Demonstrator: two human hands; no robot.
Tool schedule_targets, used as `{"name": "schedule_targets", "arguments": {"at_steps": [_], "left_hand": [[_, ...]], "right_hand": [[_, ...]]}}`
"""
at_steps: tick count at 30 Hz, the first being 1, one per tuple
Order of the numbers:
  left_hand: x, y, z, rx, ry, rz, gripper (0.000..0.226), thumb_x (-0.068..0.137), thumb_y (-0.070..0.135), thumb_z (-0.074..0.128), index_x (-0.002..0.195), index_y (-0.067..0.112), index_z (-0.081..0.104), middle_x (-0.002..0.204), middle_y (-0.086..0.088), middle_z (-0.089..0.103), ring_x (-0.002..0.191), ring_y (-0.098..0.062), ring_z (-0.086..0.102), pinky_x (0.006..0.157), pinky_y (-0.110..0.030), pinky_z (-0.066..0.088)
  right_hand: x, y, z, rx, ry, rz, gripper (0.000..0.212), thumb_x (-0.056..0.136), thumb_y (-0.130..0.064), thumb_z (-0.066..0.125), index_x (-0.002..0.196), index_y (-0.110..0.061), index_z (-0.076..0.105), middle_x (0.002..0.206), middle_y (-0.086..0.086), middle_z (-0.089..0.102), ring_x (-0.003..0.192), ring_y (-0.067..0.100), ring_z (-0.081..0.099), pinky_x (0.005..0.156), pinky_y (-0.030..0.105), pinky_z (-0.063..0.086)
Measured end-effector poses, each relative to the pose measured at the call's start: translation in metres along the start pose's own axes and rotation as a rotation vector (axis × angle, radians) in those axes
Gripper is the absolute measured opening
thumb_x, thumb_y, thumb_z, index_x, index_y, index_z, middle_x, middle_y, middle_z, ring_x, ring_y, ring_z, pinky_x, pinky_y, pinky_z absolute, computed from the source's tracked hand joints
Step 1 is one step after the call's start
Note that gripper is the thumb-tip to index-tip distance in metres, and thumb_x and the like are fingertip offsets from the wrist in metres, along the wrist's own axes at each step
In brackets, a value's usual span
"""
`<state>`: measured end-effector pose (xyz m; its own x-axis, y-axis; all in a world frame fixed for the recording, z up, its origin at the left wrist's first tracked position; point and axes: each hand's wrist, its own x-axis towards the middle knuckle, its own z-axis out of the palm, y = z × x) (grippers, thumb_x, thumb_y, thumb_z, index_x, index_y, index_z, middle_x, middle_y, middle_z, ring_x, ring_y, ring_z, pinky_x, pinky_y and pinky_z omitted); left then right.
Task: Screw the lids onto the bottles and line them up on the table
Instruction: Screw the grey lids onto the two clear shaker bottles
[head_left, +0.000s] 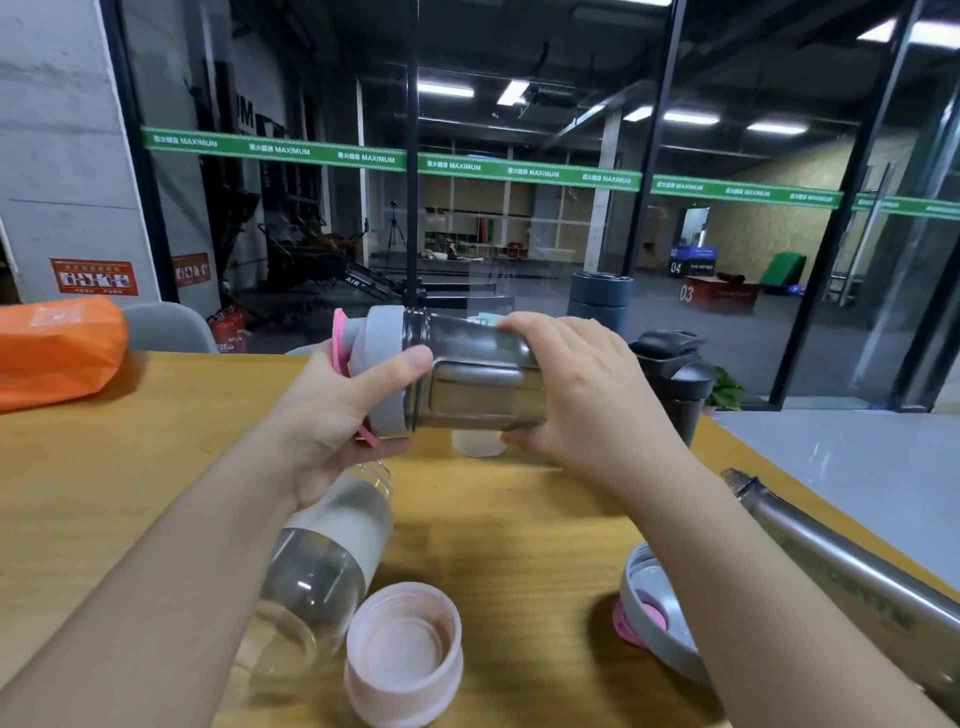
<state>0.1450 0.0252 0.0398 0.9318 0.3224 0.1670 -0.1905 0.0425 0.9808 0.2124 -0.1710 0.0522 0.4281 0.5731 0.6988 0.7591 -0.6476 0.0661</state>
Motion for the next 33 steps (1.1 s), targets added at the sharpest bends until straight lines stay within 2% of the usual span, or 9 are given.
{"name": "schedule_targets", "arguments": {"at_steps": [3,9,13,17,21,25,27,29,33], "left_hand": [[-0.009,-0.014,0.001,-0.065,0.028,0.058,0.086,0.043,0.044,0.083,0.120,0.022,0.051,0.119,-0.010,0.063,0.100,-0.025,0.064,0.071,-0.043,0.058],[-0.018,-0.019,0.007,-0.028,0.087,0.217,0.094,0.040,0.045,0.084,0.122,0.017,0.046,0.095,-0.003,0.058,0.073,-0.017,0.060,0.050,-0.025,0.048],[-0.022,-0.017,0.004,-0.024,0.108,0.288,0.086,0.038,0.045,0.081,0.117,0.034,0.049,0.101,0.001,0.063,0.084,-0.016,0.064,0.059,-0.027,0.050],[-0.023,-0.014,-0.005,-0.039,0.112,0.359,0.097,0.040,0.043,0.083,0.127,0.025,0.045,0.097,0.004,0.060,0.082,-0.013,0.061,0.057,-0.022,0.049],[-0.022,-0.014,-0.011,-0.059,0.086,0.410,0.092,0.041,0.041,0.082,0.124,0.039,0.043,0.107,0.002,0.060,0.089,-0.012,0.062,0.062,-0.022,0.050],[-0.026,-0.013,-0.011,-0.036,0.059,0.445,0.086,0.037,0.039,0.080,0.109,0.057,0.036,0.111,0.010,0.059,0.084,0.002,0.064,0.062,-0.016,0.051],[-0.028,-0.014,-0.014,-0.012,0.030,0.452,0.083,0.036,0.038,0.080,0.104,0.058,0.037,0.109,0.013,0.060,0.084,0.006,0.065,0.064,-0.013,0.051],[-0.029,-0.014,-0.016,0.014,-0.002,0.448,0.092,0.036,0.037,0.081,0.113,0.058,0.034,0.115,0.013,0.059,0.093,0.004,0.065,0.068,-0.013,0.051],[-0.032,-0.016,-0.018,0.054,-0.066,0.408,0.112,0.019,0.055,0.091,0.114,0.063,0.032,0.116,0.014,0.059,0.097,-0.002,0.066,0.070,-0.017,0.052]], "right_hand": [[-0.013,-0.002,0.006,-0.016,0.040,-0.027,0.091,0.053,-0.036,0.088,0.131,-0.023,0.043,0.127,-0.005,0.059,0.119,0.023,0.051,0.109,0.049,0.028],[-0.024,0.004,0.006,0.096,-0.010,-0.026,0.095,0.062,-0.040,0.083,0.138,-0.033,0.027,0.147,-0.009,0.042,0.140,0.018,0.033,0.116,0.049,0.013],[-0.031,0.012,0.002,0.191,-0.007,-0.009,0.089,0.072,-0.057,0.065,0.143,-0.039,0.016,0.152,-0.017,0.022,0.145,0.009,0.014,0.119,0.044,0.011],[-0.032,0.010,-0.009,0.457,0.061,0.232,0.088,0.070,-0.068,0.049,0.144,-0.042,0.010,0.147,-0.025,0.015,0.135,-0.011,0.011,0.110,0.009,0.011],[-0.035,0.002,-0.006,0.634,0.014,0.458,0.101,0.064,-0.072,0.044,0.150,-0.031,0.012,0.150,-0.018,0.024,0.136,-0.001,0.024,0.110,0.025,0.025],[-0.030,0.000,-0.001,0.887,-0.135,0.723,0.106,0.053,-0.086,0.048,0.143,-0.033,0.032,0.135,-0.015,0.049,0.120,0.011,0.052,0.092,0.034,0.047],[-0.028,0.000,-0.003,1.159,-0.227,0.863,0.083,0.062,-0.080,0.048,0.123,-0.025,0.055,0.111,-0.001,0.068,0.088,0.022,0.069,0.064,0.033,0.054],[-0.029,0.001,-0.007,1.276,-0.301,0.919,0.053,0.077,-0.068,0.045,0.100,-0.025,0.064,0.083,-0.001,0.073,0.064,0.023,0.066,0.051,0.027,0.044],[-0.032,0.004,-0.006,1.311,-0.335,0.931,0.051,0.063,-0.065,0.056,0.085,-0.021,0.063,0.061,0.004,0.058,0.046,0.018,0.049,0.044,0.022,0.031]]}}
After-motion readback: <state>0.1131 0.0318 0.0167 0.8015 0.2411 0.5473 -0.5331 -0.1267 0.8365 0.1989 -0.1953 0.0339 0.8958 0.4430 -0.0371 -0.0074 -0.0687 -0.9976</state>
